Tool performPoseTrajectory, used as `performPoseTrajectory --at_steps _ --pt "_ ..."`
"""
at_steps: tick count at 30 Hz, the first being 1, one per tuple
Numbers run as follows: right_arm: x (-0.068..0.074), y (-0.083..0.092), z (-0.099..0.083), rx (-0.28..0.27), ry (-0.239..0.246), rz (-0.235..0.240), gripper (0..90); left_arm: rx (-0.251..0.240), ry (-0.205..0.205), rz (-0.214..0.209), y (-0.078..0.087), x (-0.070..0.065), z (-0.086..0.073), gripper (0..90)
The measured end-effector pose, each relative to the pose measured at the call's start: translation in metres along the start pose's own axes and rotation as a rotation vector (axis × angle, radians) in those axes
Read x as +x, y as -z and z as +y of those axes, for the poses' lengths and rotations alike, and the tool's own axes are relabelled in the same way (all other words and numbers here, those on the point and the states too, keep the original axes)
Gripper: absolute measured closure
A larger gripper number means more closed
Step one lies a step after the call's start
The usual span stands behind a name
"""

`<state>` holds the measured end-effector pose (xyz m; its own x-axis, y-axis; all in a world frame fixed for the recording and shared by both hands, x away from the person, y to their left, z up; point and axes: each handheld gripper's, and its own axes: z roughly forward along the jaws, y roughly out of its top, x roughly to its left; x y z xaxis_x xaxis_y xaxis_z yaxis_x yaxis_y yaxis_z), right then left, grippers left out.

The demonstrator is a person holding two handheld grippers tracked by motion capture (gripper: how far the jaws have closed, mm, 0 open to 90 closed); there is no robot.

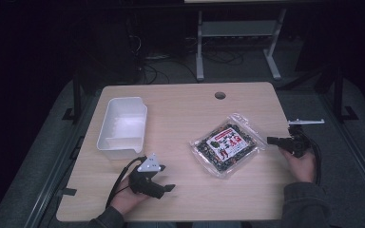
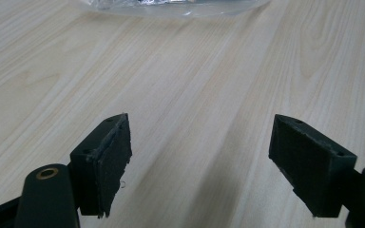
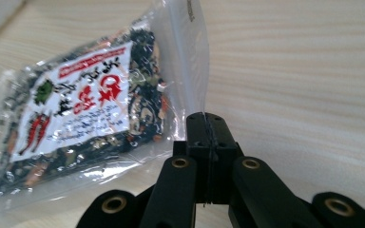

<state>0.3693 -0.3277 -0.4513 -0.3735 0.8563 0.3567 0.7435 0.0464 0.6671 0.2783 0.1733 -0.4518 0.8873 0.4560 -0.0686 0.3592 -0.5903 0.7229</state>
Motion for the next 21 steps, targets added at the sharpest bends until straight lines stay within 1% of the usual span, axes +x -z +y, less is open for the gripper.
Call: performPoseTrajectory --at_steps 2,3,4,5,6,7,8,9,10,11,12,13,16,17,18,19,20,21 --pt "0.002 0.005 0.003 -0.023 0.009 0.018 89.8 0.004 -0.002 -0.003 -0.001 0.0 0.001 21.6" --pt "0.002 0.005 0.003 -0.023 0.009 0.018 89.8 0.006 -0.006 0.0 -0.001 0.0 0.002 21.6" --pt "0.006 0.011 0.006 -0.045 0.016 0.028 89.8 0.008 -0.006 -0.002 -0.002 0.0 0.003 21.9" --pt "0.006 0.011 0.006 -0.045 0.016 0.028 89.8 0.011 -0.007 -0.005 -0.002 0.001 0.004 21.9" --pt "0.011 0.015 0.009 -0.059 0.035 0.034 89.9 0.006 -0.002 -0.004 -0.003 0.001 0.006 22.0" --pt "0.011 0.015 0.009 -0.059 0.035 0.034 89.9 0.006 -0.002 -0.004 -0.003 0.001 0.006 22.1" --pt "0.016 0.019 0.012 -0.075 0.05 0.039 89.9 0.007 -0.002 -0.004 -0.002 0.003 0.008 22.2" --pt "0.018 0.021 0.013 -0.079 0.057 0.042 89.9 0.006 -0.005 -0.002 -0.001 0.005 0.01 22.3" --pt "0.02 0.022 0.014 -0.075 0.064 0.044 89.9 -0.006 0.0 -0.006 -0.001 0.006 0.011 22.3" --pt "0.02 0.022 0.014 -0.075 0.064 0.044 89.9 -0.006 0.0 -0.006 -0.001 0.006 0.011 22.6" --pt "0.023 0.024 0.016 -0.074 0.076 0.043 89.9 -0.01 0.005 -0.01 0.0 0.007 0.013 22.6" --pt "0.029 0.028 0.021 -0.081 0.098 0.048 89.9 -0.009 0.002 -0.003 0.0 0.009 0.017 22.6" --pt "0.042 0.034 0.03 -0.087 0.141 0.057 90.0 -0.026 0.005 -0.005 0.0 0.013 0.023 22.6" --pt "0.042 0.034 0.03 -0.087 0.141 0.057 90.0 -0.026 0.005 -0.005 0.0 0.013 0.023 22.6" --pt "0.051 0.04 0.037 -0.094 0.171 0.062 90.0 -0.033 0.01 -0.01 -0.001 0.015 0.025 22.6" --pt "0.056 0.042 0.04 -0.096 0.187 0.069 90.0 -0.032 0.011 -0.009 -0.001 0.016 0.027 22.5" --pt "0.056 0.042 0.04 -0.096 0.187 0.069 90.0 -0.032 0.011 -0.009 -0.001 0.016 0.027 22.5" --pt "0.068 0.049 0.048 -0.107 0.222 0.082 90.0 -0.037 0.006 -0.007 -0.002 0.017 0.028 22.6"
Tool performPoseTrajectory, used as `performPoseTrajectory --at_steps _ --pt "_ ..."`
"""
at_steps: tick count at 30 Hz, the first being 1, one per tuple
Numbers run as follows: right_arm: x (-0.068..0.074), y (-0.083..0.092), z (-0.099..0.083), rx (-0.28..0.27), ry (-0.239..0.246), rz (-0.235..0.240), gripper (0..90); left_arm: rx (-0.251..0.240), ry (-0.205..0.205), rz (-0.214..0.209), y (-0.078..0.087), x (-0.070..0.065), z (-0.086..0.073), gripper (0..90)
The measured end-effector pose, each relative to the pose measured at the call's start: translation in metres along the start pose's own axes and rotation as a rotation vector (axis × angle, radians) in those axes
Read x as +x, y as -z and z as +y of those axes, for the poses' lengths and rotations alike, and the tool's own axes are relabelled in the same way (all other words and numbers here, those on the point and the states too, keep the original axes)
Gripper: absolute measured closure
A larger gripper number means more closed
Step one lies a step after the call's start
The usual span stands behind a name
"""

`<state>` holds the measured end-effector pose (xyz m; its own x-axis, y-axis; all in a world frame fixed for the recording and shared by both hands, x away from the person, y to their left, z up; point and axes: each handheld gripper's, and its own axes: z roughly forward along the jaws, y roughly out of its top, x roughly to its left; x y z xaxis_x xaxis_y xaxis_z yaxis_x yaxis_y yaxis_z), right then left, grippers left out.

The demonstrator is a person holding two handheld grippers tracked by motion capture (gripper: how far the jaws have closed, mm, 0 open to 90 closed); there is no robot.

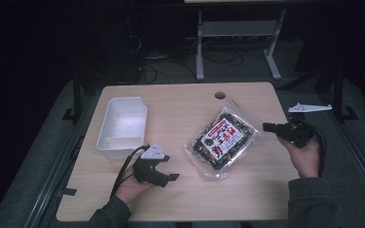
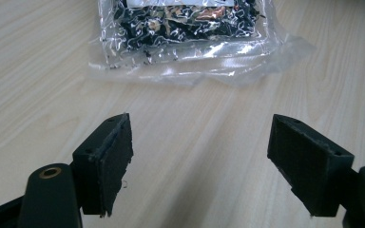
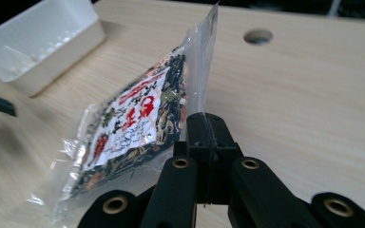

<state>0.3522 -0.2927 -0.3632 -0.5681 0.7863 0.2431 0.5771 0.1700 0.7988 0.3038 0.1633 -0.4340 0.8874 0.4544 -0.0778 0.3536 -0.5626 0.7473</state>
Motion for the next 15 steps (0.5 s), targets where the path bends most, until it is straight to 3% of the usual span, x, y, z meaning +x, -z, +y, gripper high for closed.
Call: performPoseTrajectory --at_steps 1,8,15 --pt "0.0 0.0 0.0 0.0 0.0 0.0 90.0 -0.003 0.006 -0.002 0.0 0.0 0.001 22.6" --pt "0.035 0.011 0.03 -0.03 0.1 0.076 90.0 -0.029 0.026 -0.007 0.0 0.008 0.006 22.5" --pt "0.058 0.016 0.045 -0.034 0.174 0.137 90.0 -0.053 0.048 -0.022 -0.001 0.019 0.015 22.8"
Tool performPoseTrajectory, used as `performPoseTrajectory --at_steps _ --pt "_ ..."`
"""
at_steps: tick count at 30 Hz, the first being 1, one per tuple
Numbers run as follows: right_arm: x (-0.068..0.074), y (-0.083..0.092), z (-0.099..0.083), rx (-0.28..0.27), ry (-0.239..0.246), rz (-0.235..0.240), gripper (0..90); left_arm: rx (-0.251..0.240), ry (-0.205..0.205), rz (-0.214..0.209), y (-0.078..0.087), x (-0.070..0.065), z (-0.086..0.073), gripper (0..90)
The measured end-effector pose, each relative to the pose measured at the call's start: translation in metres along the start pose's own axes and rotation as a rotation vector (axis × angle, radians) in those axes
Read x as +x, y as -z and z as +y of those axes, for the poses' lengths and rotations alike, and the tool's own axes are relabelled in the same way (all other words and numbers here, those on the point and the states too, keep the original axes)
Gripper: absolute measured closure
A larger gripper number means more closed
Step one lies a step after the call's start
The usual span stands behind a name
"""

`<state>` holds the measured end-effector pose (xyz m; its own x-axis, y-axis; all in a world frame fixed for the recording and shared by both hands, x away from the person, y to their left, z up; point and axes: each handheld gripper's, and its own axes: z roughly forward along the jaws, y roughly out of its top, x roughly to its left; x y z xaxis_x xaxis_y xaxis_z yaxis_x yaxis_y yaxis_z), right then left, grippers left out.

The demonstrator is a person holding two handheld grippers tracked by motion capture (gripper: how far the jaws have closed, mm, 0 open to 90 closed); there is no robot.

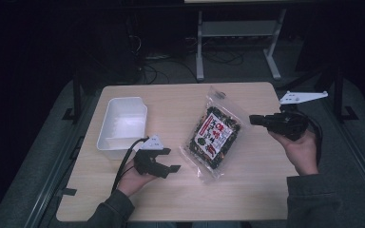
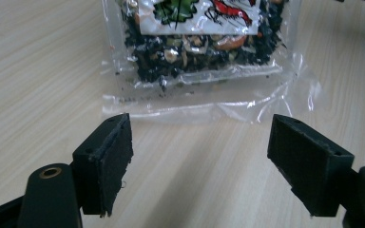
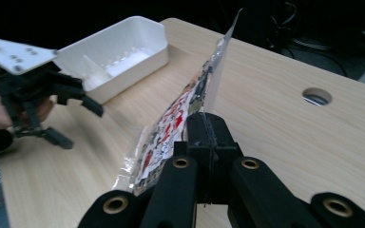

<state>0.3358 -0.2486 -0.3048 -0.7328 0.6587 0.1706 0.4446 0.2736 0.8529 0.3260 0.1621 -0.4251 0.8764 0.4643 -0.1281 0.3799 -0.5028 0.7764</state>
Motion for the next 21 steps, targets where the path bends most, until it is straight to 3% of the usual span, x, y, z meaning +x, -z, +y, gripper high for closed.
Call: performPoseTrajectory --at_steps 7,9,14,20,21 --pt "0.016 0.002 0.014 0.013 0.055 0.062 90.0 -0.01 0.013 -0.01 -0.008 0.01 0.009 23.2" --pt "0.021 0.003 0.017 0.013 0.072 0.08 90.0 -0.015 0.032 -0.034 -0.014 0.014 0.011 23.2" --pt "0.03 0.011 0.024 -0.002 0.111 0.14 90.0 -0.003 0.034 -0.059 -0.029 0.015 0.013 23.0" --pt "0.031 0.017 0.025 0.007 0.134 0.155 90.0 -0.037 0.043 -0.086 -0.039 0.016 0.021 22.0" --pt "0.029 0.018 0.024 0.014 0.137 0.152 90.0 -0.055 0.049 -0.106 -0.044 0.017 0.025 22.0"
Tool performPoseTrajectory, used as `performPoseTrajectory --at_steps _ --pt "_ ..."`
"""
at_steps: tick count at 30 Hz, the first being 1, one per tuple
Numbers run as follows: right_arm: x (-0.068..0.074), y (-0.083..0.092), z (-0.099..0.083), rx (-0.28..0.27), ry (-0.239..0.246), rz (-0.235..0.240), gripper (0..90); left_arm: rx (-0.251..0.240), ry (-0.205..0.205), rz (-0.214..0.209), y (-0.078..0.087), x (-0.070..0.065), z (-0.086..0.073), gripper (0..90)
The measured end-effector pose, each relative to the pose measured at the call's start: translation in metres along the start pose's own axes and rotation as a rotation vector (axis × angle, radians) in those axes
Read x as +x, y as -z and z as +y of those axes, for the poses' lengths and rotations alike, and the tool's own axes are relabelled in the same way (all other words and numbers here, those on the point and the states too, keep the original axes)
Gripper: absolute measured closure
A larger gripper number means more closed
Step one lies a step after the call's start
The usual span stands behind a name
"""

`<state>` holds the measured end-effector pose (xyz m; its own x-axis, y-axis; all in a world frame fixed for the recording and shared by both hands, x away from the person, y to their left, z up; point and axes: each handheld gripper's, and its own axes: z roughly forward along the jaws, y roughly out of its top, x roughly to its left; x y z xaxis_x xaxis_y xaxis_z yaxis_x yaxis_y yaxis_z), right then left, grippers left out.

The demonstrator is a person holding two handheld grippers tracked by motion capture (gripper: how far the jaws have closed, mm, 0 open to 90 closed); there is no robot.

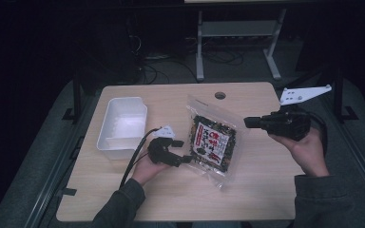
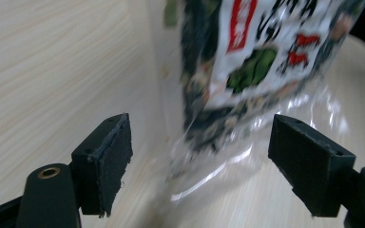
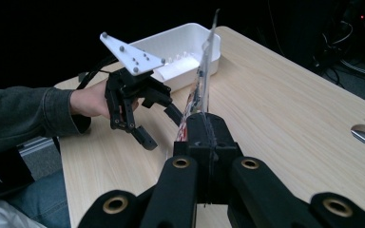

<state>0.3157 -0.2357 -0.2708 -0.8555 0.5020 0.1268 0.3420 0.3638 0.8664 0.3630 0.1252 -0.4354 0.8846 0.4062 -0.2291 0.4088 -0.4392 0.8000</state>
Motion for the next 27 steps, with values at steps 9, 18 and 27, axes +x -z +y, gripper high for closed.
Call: performPoseTrajectory --at_steps 9,18,27 --pt "-0.003 0.002 -0.005 -0.01 -0.002 0.026 90.0 -0.016 0.049 -0.057 -0.02 0.008 0.005 23.0" --pt "-0.004 -0.002 -0.002 -0.009 0.003 0.026 90.0 -0.015 0.049 -0.119 -0.014 0.012 0.005 43.6" --pt "-0.013 -0.003 -0.008 -0.017 -0.033 -0.021 90.0 -0.017 -0.028 -0.151 0.0 0.002 -0.003 71.6"
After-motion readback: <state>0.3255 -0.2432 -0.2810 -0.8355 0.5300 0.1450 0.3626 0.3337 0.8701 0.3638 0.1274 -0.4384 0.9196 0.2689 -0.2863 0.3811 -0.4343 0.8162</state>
